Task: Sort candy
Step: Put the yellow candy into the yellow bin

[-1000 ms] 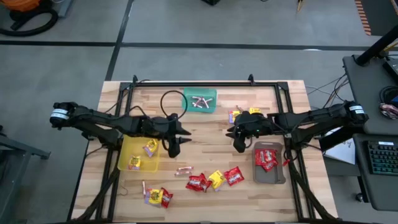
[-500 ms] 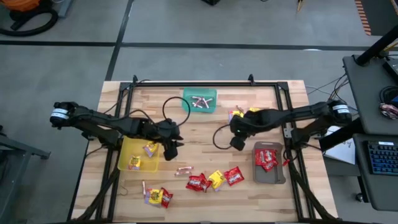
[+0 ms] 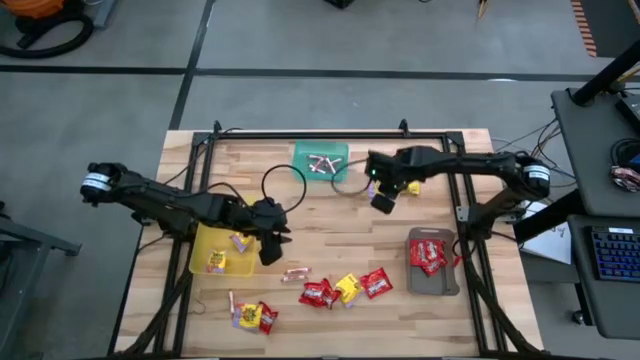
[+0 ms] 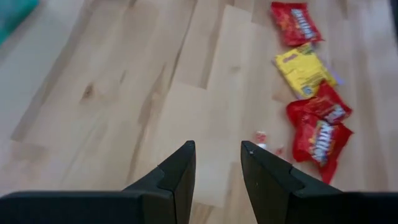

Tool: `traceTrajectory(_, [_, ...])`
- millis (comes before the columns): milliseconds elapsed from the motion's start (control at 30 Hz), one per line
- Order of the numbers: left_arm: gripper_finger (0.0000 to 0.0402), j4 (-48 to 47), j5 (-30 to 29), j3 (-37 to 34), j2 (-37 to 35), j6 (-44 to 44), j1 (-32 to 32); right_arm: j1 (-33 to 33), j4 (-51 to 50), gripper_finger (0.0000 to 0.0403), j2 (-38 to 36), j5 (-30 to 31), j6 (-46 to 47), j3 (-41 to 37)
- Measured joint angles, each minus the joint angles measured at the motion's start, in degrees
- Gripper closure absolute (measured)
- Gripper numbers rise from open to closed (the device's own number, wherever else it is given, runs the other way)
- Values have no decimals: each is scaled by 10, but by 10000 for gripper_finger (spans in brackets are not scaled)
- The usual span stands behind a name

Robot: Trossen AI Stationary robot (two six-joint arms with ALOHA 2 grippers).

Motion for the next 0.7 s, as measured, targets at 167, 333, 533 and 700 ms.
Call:
traceTrajectory(167, [290, 29, -20, 0, 0, -4, -27, -64, 6, 346, 0, -18, -12, -10])
traceTrajectory(333, [290, 33, -43, 0, 0, -4, -49, -108, 14, 339, 0, -18, -13, -17])
traceTrajectory(533, [290, 33, -45, 0, 0, -8, -63, -140, 17, 316, 0, -22, -13, -8])
traceTrajectory(700, [290, 30, -46, 0, 0, -8, -69, -151, 17, 290, 0, -68, -2, 1])
